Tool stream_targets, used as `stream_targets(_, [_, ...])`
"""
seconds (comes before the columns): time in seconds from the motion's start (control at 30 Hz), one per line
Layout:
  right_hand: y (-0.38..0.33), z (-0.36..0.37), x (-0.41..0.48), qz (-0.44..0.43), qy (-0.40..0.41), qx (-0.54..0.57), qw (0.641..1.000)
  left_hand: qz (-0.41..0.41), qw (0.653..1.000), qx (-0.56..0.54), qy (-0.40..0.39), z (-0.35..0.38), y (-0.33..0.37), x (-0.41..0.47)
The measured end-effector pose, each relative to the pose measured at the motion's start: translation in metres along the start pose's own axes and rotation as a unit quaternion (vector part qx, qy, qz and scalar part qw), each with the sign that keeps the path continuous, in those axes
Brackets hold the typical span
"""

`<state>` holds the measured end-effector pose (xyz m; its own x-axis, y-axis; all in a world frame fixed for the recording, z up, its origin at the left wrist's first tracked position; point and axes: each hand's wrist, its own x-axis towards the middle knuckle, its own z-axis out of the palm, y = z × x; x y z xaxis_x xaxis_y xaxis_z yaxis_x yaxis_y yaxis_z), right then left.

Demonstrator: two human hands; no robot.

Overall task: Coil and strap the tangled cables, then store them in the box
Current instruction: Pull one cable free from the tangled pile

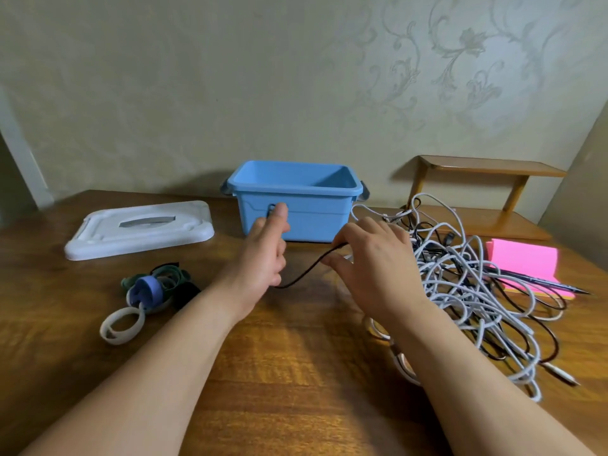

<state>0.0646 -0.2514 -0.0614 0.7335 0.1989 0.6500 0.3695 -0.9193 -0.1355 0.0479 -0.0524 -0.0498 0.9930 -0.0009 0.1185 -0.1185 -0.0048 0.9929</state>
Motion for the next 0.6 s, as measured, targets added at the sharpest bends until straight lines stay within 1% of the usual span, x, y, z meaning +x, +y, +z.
stream_targets(0.03, [0.000,-0.001,0.000,0.003,0.004,0.005,1.000,0.018,0.998,0.062,-0.019,0.005,-0.002,-0.002])
stream_targets(0.1, [-0.004,-0.002,0.001,-0.003,0.005,0.021,1.000,0.062,0.977,0.200,-0.042,0.014,-0.006,-0.007])
stream_targets(0.17, [-0.007,-0.003,0.000,-0.010,-0.005,0.053,0.999,0.074,0.956,0.277,-0.059,0.021,-0.010,-0.008])
stream_targets(0.27, [-0.009,-0.003,0.000,0.012,-0.039,0.117,0.992,0.081,0.941,0.316,-0.086,0.023,-0.014,-0.007])
stream_targets(0.37, [-0.008,-0.002,-0.002,0.004,-0.047,0.131,0.990,0.103,0.920,0.366,-0.092,0.020,-0.020,-0.005])
stream_targets(0.47, [-0.009,-0.005,-0.003,0.019,-0.071,0.176,0.982,0.134,0.912,0.382,-0.066,0.018,-0.023,-0.003])
stream_targets(0.6, [-0.008,-0.010,-0.001,0.007,-0.120,0.239,0.964,0.177,0.921,0.348,-0.017,0.015,-0.021,0.000])
